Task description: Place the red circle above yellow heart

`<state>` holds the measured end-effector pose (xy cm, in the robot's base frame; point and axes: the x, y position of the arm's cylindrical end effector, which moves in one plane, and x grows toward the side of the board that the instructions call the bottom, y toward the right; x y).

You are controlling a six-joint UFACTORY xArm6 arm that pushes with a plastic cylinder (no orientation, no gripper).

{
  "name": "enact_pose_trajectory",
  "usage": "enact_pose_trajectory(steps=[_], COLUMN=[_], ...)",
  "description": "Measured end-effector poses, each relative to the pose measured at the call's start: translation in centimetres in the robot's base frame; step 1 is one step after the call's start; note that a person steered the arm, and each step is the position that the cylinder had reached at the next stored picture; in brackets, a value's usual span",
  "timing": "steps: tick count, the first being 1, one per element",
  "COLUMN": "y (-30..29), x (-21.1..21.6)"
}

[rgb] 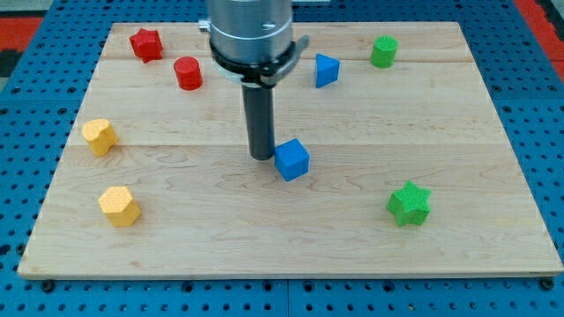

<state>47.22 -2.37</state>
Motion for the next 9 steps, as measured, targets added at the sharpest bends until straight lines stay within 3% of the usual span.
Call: enact_pose_trajectory(steps=[1,2,4,6,8,9], y=[1.6,4.8,1.1,8.7,-1.7,-5.6], x=[5.5,5.5,-1.0,-2.5,-9.2,-15.7])
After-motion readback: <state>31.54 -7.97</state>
